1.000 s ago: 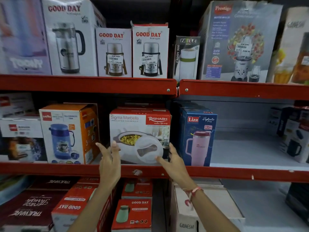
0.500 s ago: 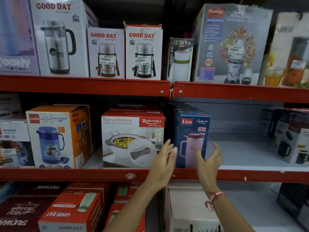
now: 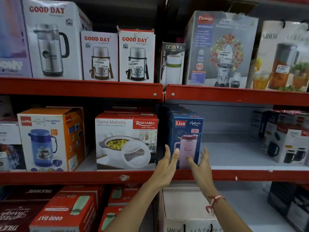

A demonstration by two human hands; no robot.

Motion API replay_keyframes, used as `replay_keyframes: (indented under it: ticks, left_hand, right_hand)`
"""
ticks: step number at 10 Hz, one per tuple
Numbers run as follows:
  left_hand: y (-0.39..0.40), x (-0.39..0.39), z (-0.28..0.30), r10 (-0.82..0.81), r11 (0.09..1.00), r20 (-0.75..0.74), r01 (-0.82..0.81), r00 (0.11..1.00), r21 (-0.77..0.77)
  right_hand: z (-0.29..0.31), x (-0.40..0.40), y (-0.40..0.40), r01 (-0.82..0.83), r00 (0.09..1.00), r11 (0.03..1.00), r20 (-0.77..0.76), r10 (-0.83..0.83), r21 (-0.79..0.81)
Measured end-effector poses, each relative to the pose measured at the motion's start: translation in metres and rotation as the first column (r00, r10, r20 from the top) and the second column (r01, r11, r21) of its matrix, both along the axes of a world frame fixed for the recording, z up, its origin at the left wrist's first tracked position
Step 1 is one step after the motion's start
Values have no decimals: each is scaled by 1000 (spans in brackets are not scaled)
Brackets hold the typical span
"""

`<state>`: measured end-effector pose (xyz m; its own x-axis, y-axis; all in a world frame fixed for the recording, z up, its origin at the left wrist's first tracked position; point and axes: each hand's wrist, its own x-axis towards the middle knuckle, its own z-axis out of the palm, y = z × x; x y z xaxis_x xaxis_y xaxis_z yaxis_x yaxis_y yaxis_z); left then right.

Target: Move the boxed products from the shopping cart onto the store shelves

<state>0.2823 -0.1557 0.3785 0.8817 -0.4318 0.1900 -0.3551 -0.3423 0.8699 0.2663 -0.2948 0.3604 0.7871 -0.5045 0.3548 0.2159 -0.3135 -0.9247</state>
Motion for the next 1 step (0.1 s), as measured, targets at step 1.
replay_keyframes:
  ticks: [1]
  left_hand:
    - [11, -8, 9, 9, 999, 115, -4, 993, -41]
  right_hand:
    - [17, -11, 13, 97, 986, 989, 146, -81, -111]
